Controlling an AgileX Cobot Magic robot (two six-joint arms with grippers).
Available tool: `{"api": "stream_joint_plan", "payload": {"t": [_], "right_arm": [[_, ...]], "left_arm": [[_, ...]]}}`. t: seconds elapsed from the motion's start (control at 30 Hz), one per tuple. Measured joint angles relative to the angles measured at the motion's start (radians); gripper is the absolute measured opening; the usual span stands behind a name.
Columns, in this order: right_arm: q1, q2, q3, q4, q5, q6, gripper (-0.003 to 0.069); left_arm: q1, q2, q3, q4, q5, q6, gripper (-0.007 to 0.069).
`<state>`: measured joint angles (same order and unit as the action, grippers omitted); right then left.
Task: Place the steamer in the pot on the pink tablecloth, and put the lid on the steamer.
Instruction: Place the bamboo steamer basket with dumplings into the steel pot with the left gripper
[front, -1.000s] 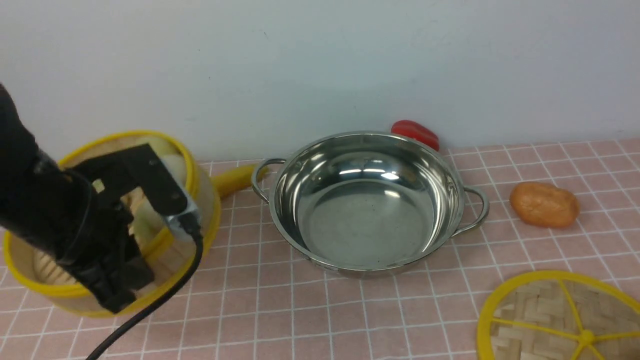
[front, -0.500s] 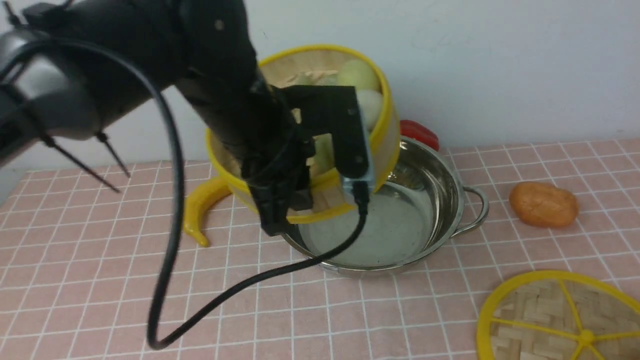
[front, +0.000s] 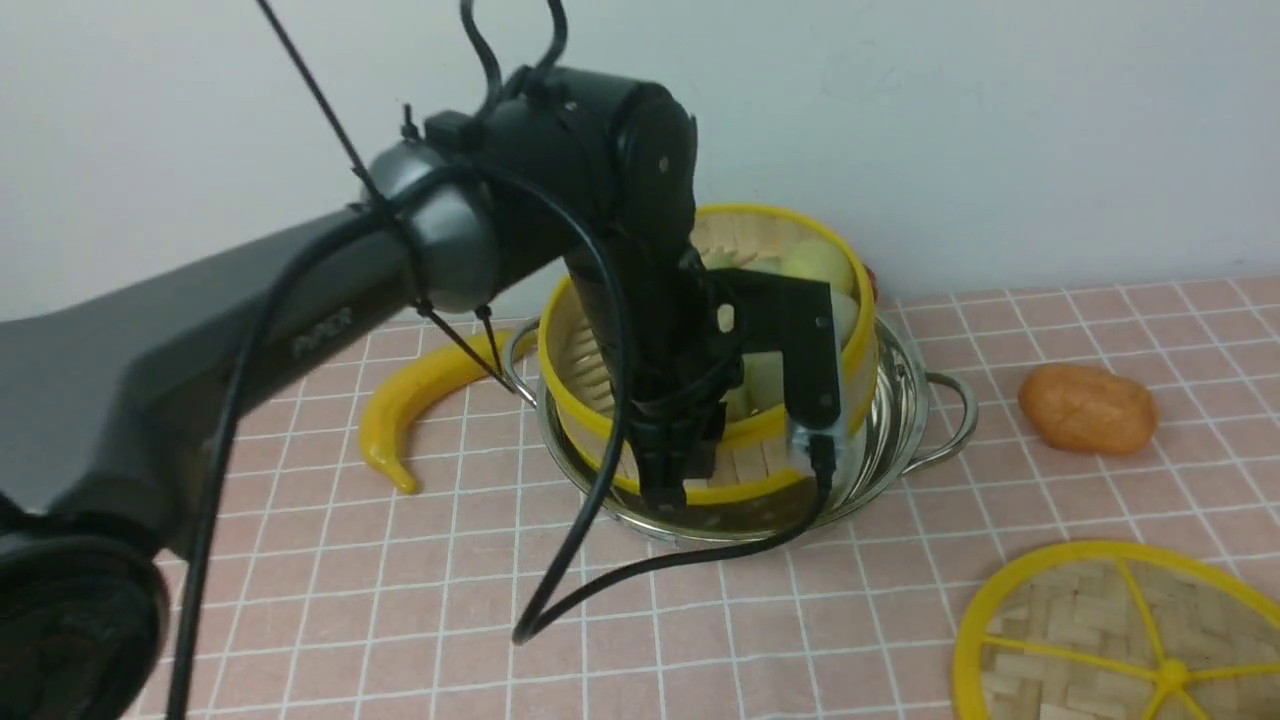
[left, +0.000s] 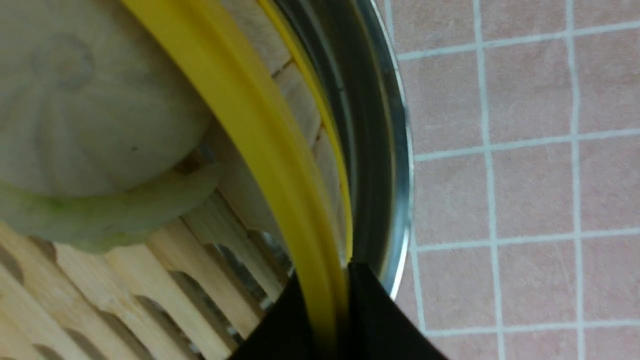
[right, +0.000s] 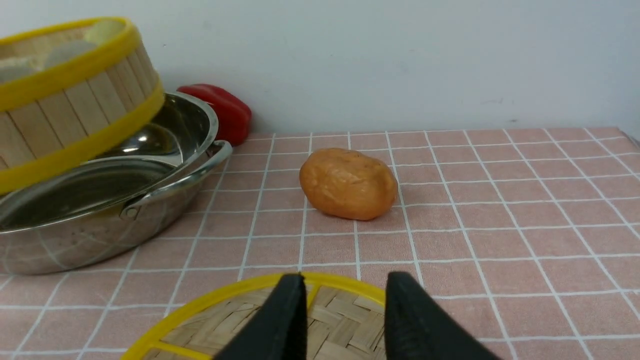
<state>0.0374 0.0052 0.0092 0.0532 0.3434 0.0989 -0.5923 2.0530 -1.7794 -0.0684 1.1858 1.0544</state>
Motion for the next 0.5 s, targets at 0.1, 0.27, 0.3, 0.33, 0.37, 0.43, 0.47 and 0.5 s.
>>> {"api": "stream_joint_plan", "payload": {"t": [0.1, 0.27, 0.3, 0.33, 0.37, 0.43, 0.47, 0.5], "right_arm": [[0.0, 0.0, 0.0, 0.0, 0.0, 0.0, 0.0243], [0.0, 0.0, 0.0, 0.0, 0.0, 0.0, 0.0243], [0.0, 0.0, 0.0, 0.0, 0.0, 0.0, 0.0243], [0.0, 0.0, 0.0, 0.0, 0.0, 0.0, 0.0243], [0.0, 0.0, 0.0, 0.0, 0.0, 0.0, 0.0243], [0.0, 0.0, 0.0, 0.0, 0.0, 0.0, 0.0243], [0.0, 0.0, 0.0, 0.0, 0.0, 0.0, 0.0243], [0.0, 0.0, 0.0, 0.0, 0.0, 0.0, 0.0243]], "left_arm": [[0.0, 0.028, -0.004, 0.0, -0.022, -0.002, 0.004], [0.0, 0.07, -0.009, 0.008, -0.053, -0.019, 0.004], [0.0, 0.079, -0.009, 0.01, -0.064, -0.024, 0.004], [0.0, 0.085, -0.01, 0.01, -0.068, -0.025, 0.004], [0.0, 0.086, -0.01, 0.01, -0.07, -0.025, 0.004], [0.0, 0.095, -0.011, 0.011, -0.076, -0.027, 0.004], [0.0, 0.099, -0.01, 0.011, -0.08, -0.028, 0.004], [0.0, 0.105, -0.01, 0.011, -0.086, -0.028, 0.004]]}}
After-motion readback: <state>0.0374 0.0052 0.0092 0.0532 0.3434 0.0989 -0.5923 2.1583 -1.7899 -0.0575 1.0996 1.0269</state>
